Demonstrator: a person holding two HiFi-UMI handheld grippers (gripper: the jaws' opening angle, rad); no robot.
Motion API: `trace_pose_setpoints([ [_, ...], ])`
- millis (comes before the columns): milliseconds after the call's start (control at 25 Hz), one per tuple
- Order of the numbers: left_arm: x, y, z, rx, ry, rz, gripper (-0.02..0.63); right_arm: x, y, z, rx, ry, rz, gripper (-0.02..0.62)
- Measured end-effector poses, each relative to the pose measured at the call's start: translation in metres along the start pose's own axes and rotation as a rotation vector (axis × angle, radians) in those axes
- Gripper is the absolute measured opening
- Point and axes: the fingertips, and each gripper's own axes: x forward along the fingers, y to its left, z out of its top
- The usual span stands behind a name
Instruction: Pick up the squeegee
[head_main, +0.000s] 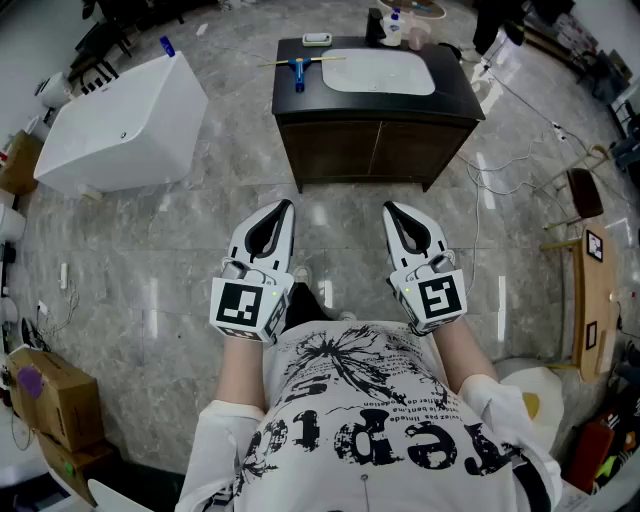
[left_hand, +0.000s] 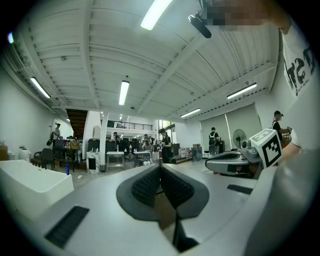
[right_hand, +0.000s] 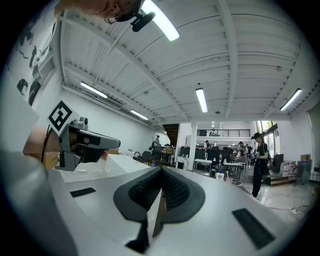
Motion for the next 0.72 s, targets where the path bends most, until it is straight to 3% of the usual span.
trace_pose_setpoints([
  [560, 0.009, -0.010, -0.005, -0.017, 0.004, -0.013, 0.014, -0.004, -0.012, -0.010, 0.044, 0.005, -0.026, 0.014],
  [720, 0.020, -0.009, -0.011, -0.066, -0.005, 0.006, 0.039, -0.005, -0.024, -0.017, 0.065, 0.013, -0.056, 0.014],
])
